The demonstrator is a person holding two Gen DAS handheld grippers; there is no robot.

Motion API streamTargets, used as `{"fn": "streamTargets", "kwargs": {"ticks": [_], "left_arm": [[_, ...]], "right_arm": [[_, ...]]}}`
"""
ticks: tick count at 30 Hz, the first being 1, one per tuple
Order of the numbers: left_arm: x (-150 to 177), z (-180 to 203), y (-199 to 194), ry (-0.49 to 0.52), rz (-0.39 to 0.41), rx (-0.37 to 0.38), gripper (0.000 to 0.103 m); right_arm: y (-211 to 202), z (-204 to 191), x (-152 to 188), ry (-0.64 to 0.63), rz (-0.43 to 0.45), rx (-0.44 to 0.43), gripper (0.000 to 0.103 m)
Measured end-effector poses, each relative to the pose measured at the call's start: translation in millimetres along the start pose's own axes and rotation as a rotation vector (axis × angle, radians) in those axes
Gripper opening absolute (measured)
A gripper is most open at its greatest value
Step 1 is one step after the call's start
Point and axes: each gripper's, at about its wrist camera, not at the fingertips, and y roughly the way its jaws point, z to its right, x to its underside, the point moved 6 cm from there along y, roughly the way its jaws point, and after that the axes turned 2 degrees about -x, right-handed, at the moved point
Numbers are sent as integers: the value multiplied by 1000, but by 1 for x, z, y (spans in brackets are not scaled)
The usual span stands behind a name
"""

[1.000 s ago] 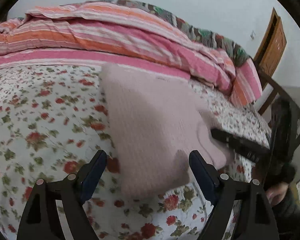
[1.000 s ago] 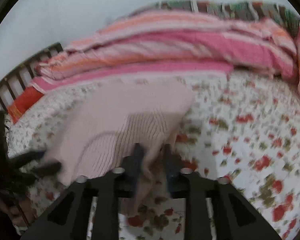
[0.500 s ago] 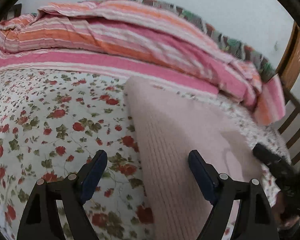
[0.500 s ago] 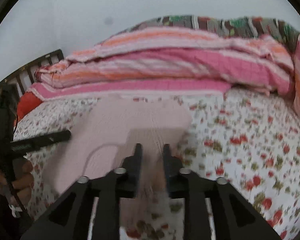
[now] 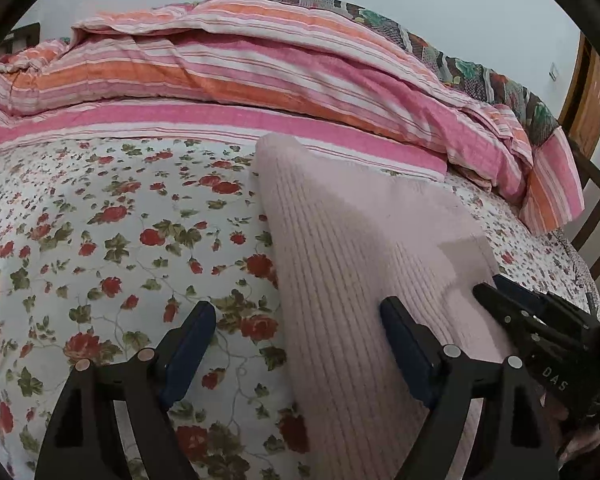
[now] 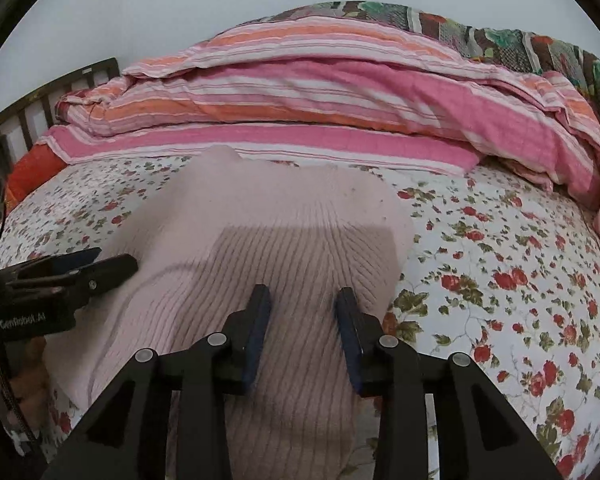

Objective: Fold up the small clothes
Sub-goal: 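Press the pink sweater flat with both open grippers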

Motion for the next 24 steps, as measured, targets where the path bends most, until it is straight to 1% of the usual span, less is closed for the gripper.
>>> {"fn": "streamTargets", "kwargs": {"ticks": [7,15,18,24], "left_arm": [[1,2,-3,17,20,-24,85],[1,4,-5,25,31,-33,85],[1,5,-8,25,40,-33,85],[1,3,-9,11,40,-21,85]], "right_arm": [[1,-6,3,-13,24,55,33],[0,-5,3,4,28,53,34],[-2,-4,2,24,24,35,36],[-7,-1,-10,38,-15,3,37]]}}
